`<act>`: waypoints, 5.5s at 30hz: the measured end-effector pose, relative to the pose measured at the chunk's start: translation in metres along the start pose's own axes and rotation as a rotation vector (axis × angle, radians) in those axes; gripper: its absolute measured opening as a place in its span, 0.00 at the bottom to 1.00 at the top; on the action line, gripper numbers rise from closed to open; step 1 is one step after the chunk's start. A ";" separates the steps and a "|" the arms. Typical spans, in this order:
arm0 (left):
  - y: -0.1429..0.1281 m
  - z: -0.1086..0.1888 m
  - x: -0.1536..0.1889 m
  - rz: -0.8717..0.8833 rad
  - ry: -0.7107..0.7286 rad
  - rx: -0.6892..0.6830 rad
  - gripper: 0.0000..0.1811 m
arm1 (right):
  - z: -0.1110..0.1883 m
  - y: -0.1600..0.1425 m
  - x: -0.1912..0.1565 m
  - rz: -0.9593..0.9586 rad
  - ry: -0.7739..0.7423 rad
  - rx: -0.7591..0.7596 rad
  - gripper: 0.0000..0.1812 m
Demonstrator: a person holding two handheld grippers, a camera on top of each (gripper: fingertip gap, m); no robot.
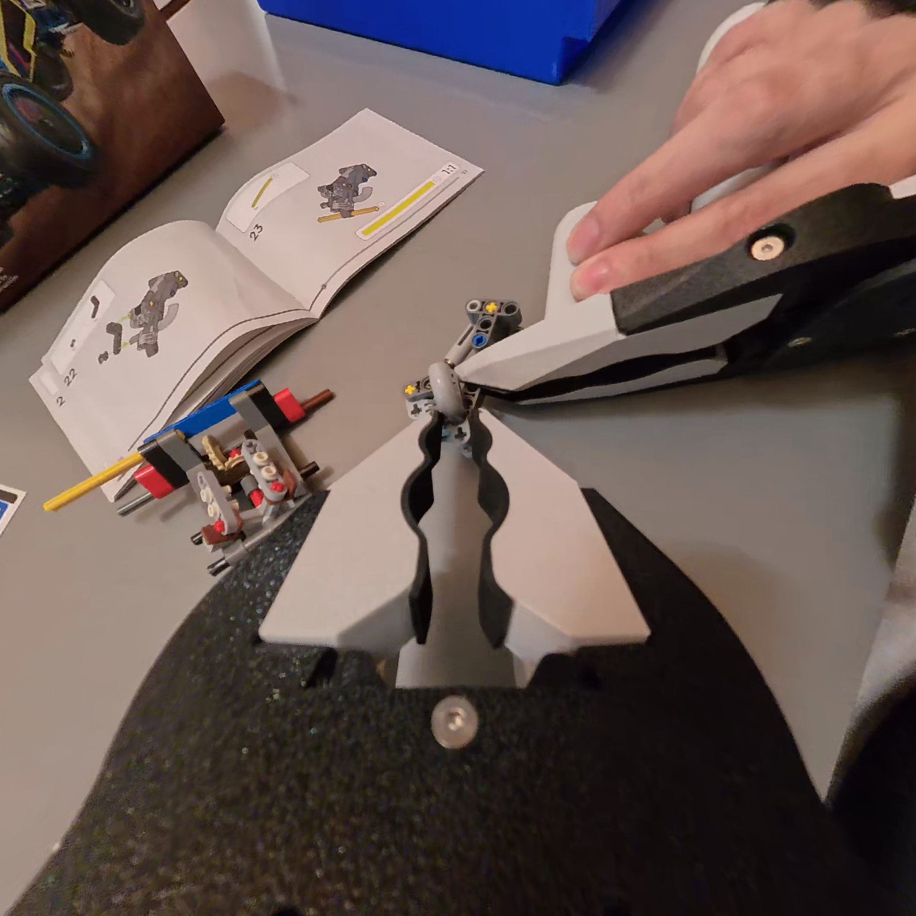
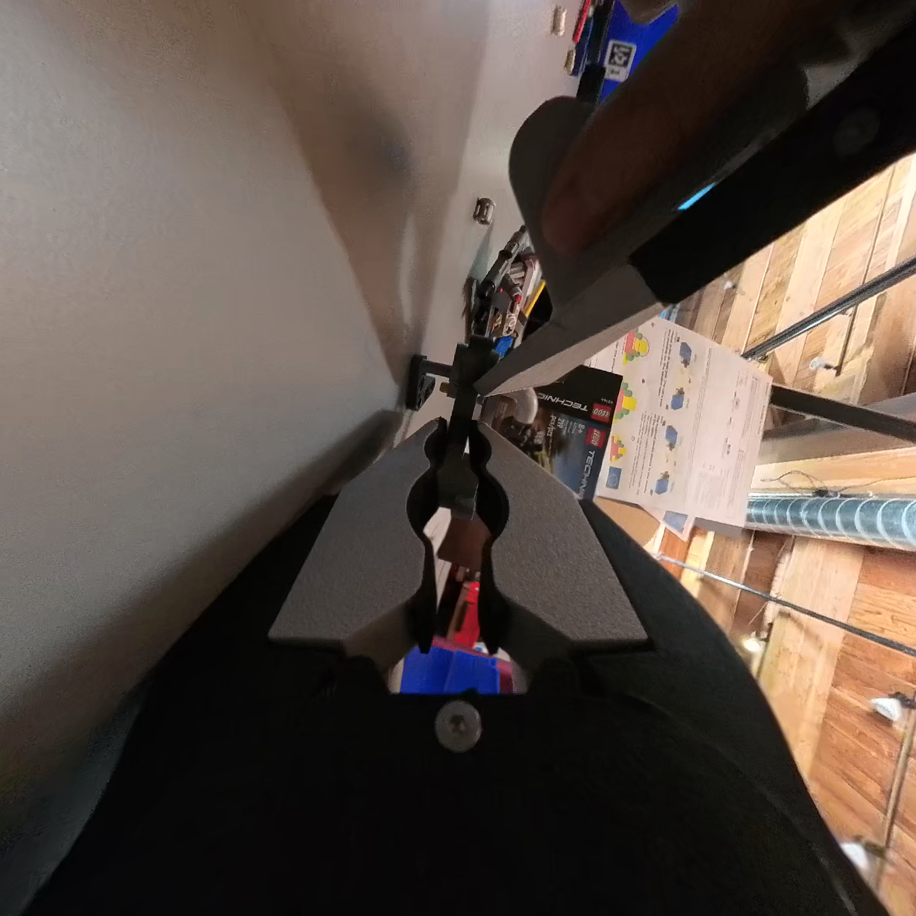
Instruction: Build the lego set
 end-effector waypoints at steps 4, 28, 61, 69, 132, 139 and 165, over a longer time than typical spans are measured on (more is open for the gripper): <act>0.000 0.000 0.000 0.051 0.004 -0.010 0.05 | -0.002 -0.003 0.000 0.029 -0.002 0.038 0.03; -0.009 -0.017 -0.003 0.135 -0.026 -0.082 0.16 | -0.011 -0.003 0.002 -0.092 0.002 -0.035 0.03; -0.003 -0.014 -0.018 -0.034 -0.159 -0.112 0.24 | -0.002 -0.016 0.004 -0.413 0.170 0.063 0.09; -0.002 -0.023 -0.016 -0.084 -0.106 -0.080 0.05 | 0.011 -0.041 0.030 -0.766 0.378 0.117 0.15; 0.002 -0.021 -0.005 -0.562 -0.362 0.144 0.27 | 0.025 -0.057 0.015 -1.306 0.744 0.235 0.19; -0.001 -0.020 -0.020 -0.476 -0.348 0.100 0.27 | 0.023 -0.042 0.017 -1.055 0.582 0.199 0.07; -0.003 -0.021 -0.019 -0.742 -0.291 0.220 0.23 | 0.043 -0.024 0.004 -0.684 0.247 0.182 0.14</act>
Point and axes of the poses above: each gripper's, where its closed fingertips meet, z back along the fingers, y out of its top, x = y × z across the jaws, the point moved 10 cm from there along z, back along the fingers, and after that the axes turned 6 degrees about -x, right-handed, at the moved point
